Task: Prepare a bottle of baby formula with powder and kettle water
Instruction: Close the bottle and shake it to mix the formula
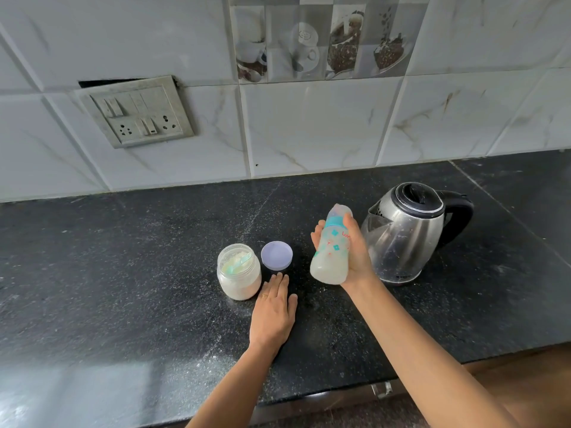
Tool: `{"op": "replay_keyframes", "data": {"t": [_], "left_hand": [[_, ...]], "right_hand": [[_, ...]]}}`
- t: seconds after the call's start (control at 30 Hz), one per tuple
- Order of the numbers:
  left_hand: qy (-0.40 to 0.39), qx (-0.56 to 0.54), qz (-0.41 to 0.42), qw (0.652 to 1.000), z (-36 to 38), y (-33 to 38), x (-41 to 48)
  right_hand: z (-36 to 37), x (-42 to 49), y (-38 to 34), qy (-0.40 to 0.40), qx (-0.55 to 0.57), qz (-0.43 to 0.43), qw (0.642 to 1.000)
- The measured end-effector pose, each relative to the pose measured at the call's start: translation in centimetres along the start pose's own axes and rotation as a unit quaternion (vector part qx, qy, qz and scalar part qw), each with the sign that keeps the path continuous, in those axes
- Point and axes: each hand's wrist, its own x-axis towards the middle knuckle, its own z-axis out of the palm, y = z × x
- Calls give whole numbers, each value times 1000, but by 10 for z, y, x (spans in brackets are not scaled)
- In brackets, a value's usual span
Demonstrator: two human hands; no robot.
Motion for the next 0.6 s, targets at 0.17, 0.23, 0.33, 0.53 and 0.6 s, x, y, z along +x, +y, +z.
{"op": "replay_keyframes", "data": {"t": [0.17,0.23,0.33,0.53,0.6], "left_hand": [[-2,0,-3,1000,0,0,0],[-5,2,0,1000,0,-1,0],[-6,1,-1,1000,0,0,-1],[-7,12,5,1000,1,-2,0],[-4,14,6,1000,1,-3,0]], "right_hand": [[2,-1,-6,-39,-92,29,995],[4,3,-5,14,37,44,998],[-2,3,-4,37,107,74,991],[-9,3,-9,-32,143,83,986],[-14,8,-9,-29,177,99,979]]}}
